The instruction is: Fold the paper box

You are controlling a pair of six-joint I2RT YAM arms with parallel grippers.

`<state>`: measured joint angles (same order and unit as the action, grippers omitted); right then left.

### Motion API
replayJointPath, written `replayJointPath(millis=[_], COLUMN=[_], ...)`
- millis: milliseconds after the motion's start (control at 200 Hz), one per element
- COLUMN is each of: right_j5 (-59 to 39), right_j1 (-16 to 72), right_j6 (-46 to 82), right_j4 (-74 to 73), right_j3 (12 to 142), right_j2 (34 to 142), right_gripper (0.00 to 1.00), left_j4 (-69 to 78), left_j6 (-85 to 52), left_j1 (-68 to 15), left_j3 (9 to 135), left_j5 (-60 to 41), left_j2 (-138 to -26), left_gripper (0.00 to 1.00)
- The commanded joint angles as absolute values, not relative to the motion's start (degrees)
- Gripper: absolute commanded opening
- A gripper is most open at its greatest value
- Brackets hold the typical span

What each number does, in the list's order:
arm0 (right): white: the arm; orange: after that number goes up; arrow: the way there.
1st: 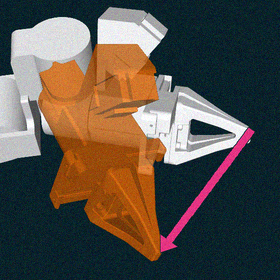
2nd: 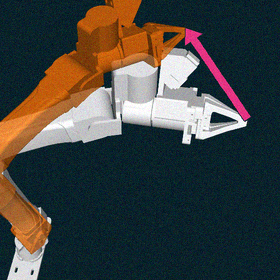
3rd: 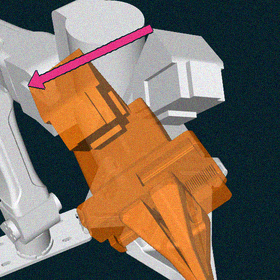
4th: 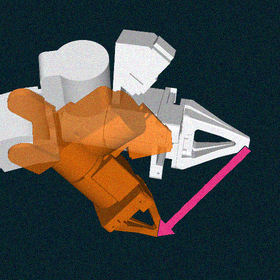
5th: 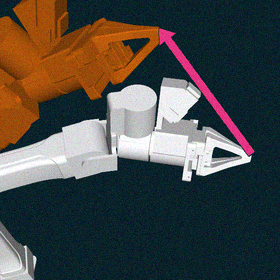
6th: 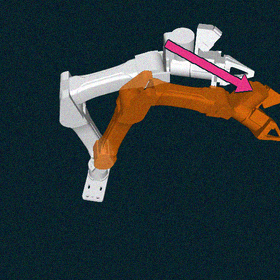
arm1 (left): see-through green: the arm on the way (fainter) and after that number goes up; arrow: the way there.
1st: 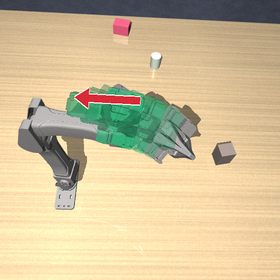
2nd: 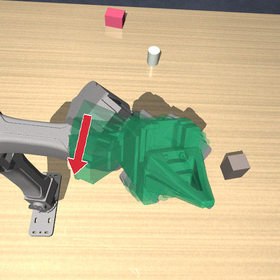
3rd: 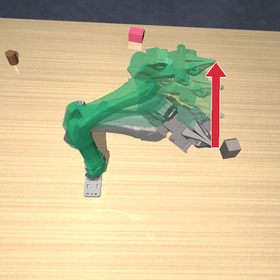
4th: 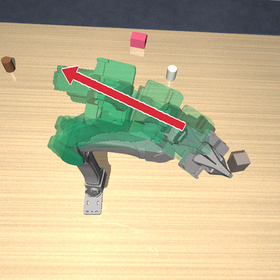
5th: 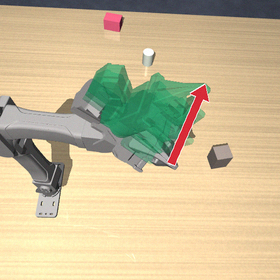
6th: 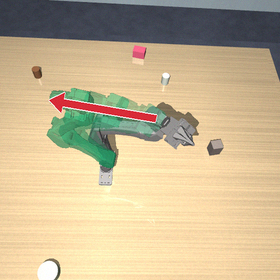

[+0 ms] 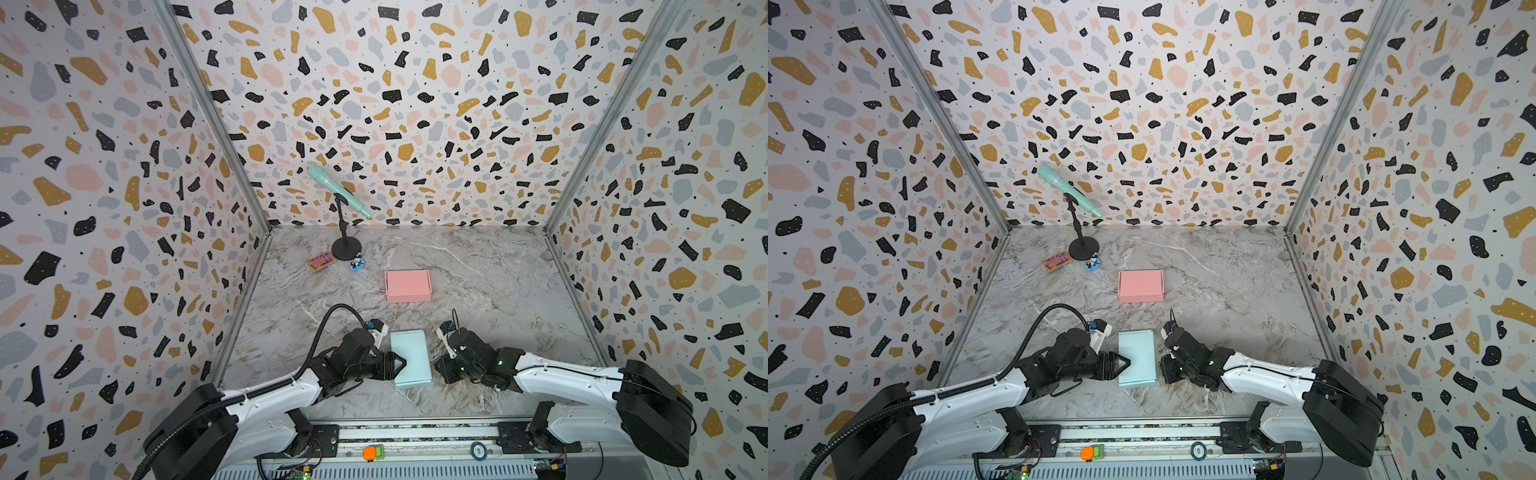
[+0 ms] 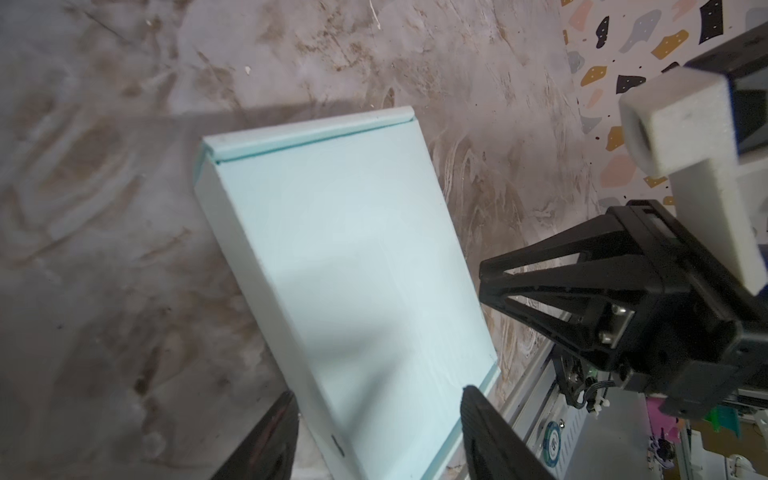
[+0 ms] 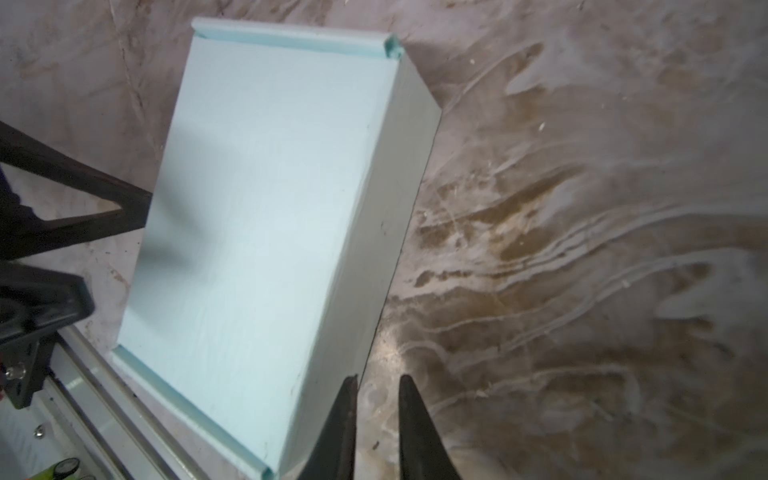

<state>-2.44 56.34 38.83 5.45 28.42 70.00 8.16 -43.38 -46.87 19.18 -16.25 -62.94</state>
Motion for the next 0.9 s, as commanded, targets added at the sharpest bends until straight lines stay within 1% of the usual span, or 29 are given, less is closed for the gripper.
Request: replayJointPath(millis=[0,190,410,435,471,896], right_j5=[-0.66,0.15,0.45,0.36,0.19,-0.98], right_j1=[58.33,60.79,61.25,61.17,61.22,62.7], right_j6=[42.67,44.47,45.13,45.17,45.09,44.73], right_j4=[6.86,6.48,4.53,4.32,3.91,0.5], right_j3=[26.92,26.22,25.14,25.22,25.33,27.95], right_j2=[68.59,69.07,69.74,69.87,70.17,73.08], right_gripper=[0.2,0.2,0.19,0.19,0.19,0.17], left_j4=[9.51,11.28,13.97,13.97,16.07,21.32], left_j6=[-45.68,-48.37,-50.27,-52.08,-52.36,-56.06], left_j1=[-48.54,-51.13,-54.46,-54.7,-54.99,-58.84], left_j3=[17.7,16.02,15.38,15.42,15.47,15.8], left_j5=[-14.86,-13.26,-11.43,-11.32,-11.25,-9.67], left_j2=[-61.97,-61.44,-62.98,-63.26,-63.6,-66.57], left_gripper=[0.64,0.64,0.63,0.63,0.63,0.6])
